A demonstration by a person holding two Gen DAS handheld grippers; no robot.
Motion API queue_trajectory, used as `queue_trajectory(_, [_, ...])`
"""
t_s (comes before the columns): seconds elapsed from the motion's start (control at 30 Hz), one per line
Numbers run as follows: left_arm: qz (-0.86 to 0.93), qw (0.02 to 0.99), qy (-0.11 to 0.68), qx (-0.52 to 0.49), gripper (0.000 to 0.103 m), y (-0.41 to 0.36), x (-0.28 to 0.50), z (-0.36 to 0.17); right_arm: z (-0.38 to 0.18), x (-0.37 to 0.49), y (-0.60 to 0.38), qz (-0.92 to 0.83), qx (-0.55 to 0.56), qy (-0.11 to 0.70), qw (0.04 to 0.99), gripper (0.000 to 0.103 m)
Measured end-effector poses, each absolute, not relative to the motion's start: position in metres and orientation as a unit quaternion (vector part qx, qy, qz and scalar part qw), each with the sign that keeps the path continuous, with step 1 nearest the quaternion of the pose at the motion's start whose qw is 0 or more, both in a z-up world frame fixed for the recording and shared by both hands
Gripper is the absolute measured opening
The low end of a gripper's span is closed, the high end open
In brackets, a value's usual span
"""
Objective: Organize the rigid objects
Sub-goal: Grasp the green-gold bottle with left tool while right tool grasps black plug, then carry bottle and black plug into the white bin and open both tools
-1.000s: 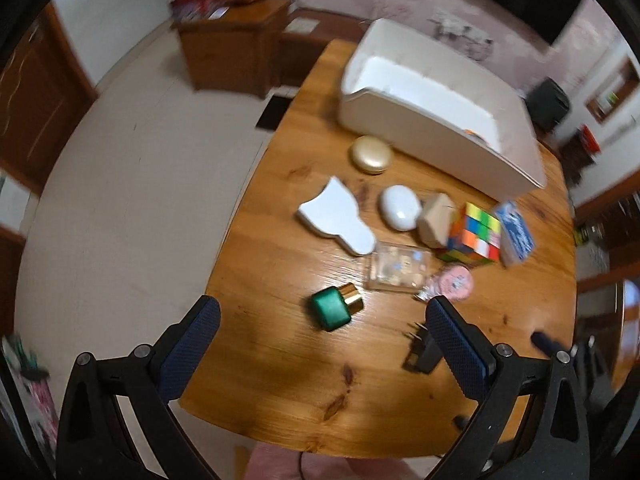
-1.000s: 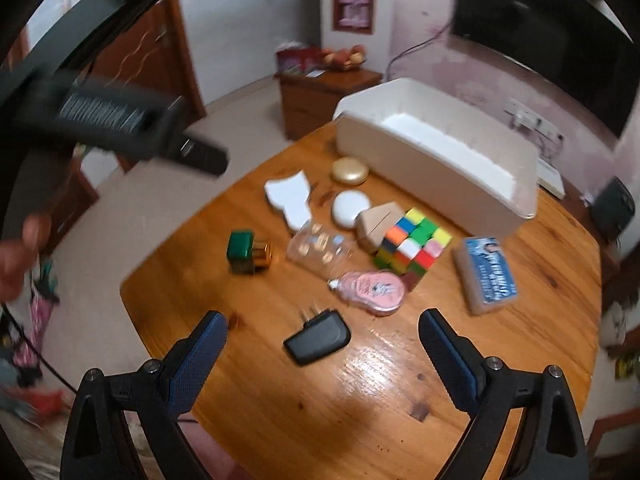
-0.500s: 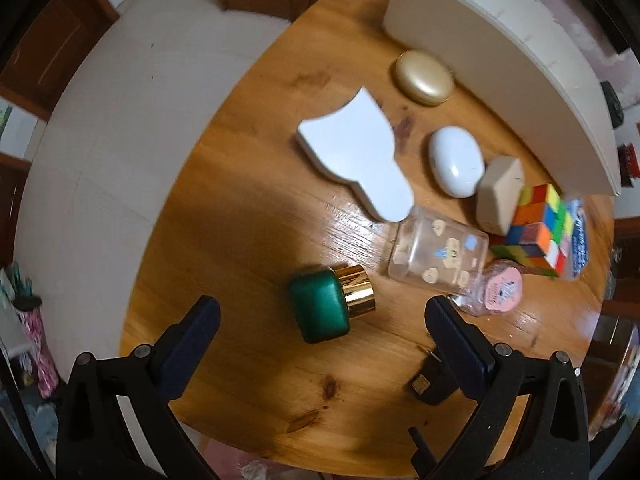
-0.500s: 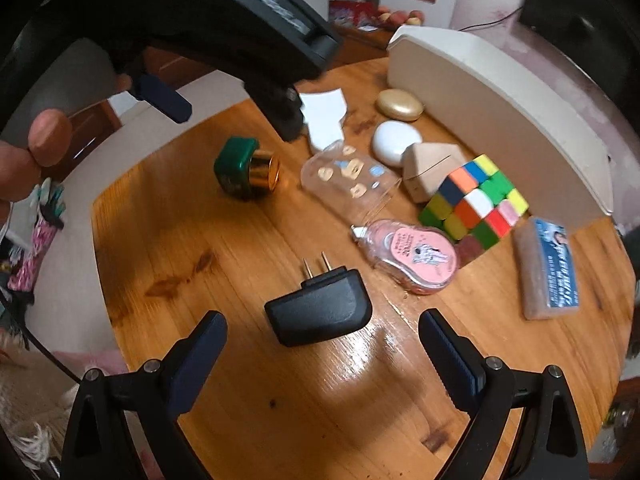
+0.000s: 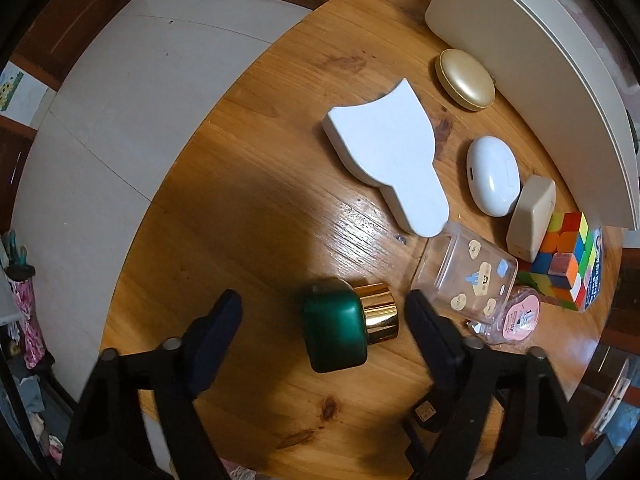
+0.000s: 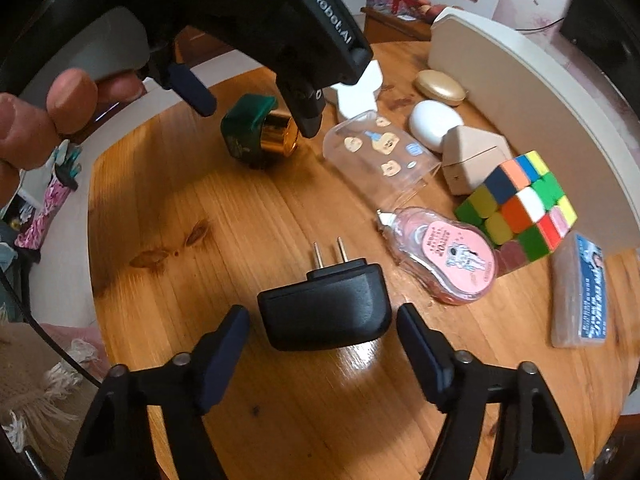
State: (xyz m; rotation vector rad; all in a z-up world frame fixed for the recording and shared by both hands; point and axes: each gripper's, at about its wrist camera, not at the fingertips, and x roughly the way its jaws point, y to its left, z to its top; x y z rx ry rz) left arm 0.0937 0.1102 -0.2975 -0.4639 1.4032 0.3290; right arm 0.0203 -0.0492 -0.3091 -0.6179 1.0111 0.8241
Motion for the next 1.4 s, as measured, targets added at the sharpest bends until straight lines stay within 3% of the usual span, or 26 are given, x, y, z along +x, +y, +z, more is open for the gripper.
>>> queue_trajectory(0.1, [0.147, 0.725, 0.640, -0.205, 0.067, 0.102, 0.097, -0.297, -0.309, 0.024, -0.050, 0.380, -0.277, 0.463, 0.751, 0.064])
queue_trajectory(0.33, [0.146, 0.733, 0.633, -0.201, 0.046, 0.091, 0.092, -0.297, -0.310, 0.019, -0.053, 0.382, -0.278, 0.465, 0.749, 0.064])
queue_trajectory(0.87, [0.116, 0.768, 0.622, -0.100, 0.046, 0.075, 0.071, -0.268, -0.282, 0.007, -0.062, 0.346, -0.228, 0.468, 0.781, 0.064])
queue_trajectory(1.17, [0.072, 0.838, 0.542, 0.002, 0.046, 0.049, 0.079, -0.176, -0.209, 0.025, -0.091, 0.305, -0.157, 0.442, 0.829, 0.064])
queue_trajectory(1.4, [0.021, 0.881, 0.471, 0.050, 0.046, 0.029, 0.121, -0.098, -0.113, 0.057, -0.120, 0.246, -0.098, 0.401, 0.877, 0.064])
